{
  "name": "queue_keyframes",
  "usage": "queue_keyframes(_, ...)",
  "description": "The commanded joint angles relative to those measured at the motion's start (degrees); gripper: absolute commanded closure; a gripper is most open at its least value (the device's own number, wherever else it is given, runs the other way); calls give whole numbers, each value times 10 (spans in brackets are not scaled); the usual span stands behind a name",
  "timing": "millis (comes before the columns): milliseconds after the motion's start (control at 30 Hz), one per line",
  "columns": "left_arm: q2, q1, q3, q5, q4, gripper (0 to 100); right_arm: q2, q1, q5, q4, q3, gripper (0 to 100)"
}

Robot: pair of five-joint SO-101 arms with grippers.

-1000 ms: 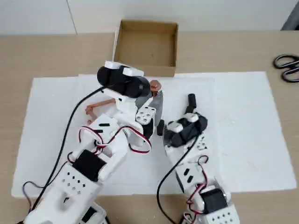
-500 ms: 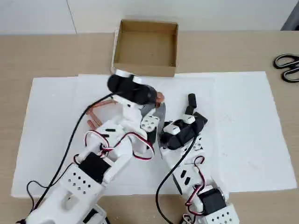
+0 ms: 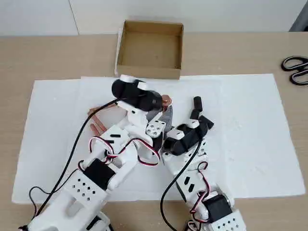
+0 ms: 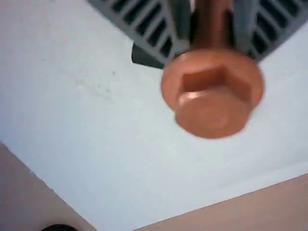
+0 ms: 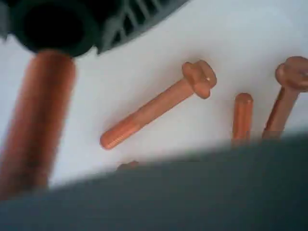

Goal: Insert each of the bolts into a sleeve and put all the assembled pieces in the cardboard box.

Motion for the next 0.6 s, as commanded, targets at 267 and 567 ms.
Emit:
queue_keyframes(267, -15, 3, 15, 14, -33, 995, -7, 0, -6, -13, 3, 994)
queue_keyframes(567, -16, 16, -6, 32, 22, 995, -7, 0, -6, -14, 3, 994)
